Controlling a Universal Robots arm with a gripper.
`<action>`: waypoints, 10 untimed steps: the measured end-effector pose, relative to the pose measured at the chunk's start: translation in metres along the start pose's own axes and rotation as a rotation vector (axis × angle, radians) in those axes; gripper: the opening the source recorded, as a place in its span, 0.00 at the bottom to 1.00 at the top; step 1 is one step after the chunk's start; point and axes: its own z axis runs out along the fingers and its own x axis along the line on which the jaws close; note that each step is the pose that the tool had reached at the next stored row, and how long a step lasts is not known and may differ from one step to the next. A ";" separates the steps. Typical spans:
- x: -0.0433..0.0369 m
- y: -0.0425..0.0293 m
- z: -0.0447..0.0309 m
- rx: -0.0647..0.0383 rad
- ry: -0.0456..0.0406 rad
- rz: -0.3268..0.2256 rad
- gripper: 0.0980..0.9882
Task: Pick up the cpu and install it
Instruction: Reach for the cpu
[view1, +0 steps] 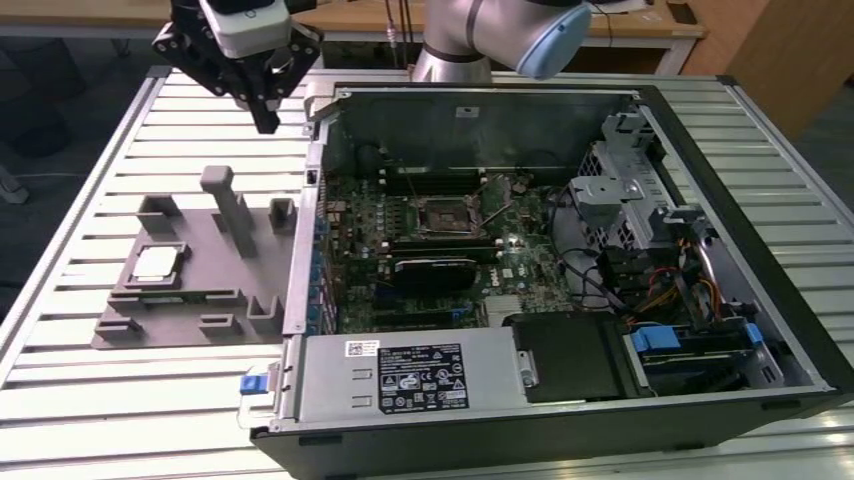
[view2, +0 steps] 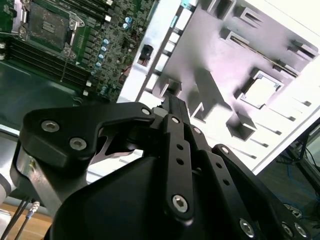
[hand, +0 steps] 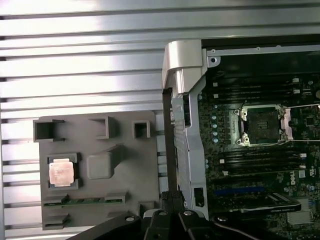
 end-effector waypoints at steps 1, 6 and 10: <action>0.0017 -0.0001 0.0002 0.000 0.0001 0.000 0.01; 0.0102 -0.0008 0.0019 0.000 0.0000 0.000 0.01; 0.0177 -0.0015 0.0038 0.000 0.0000 0.000 0.01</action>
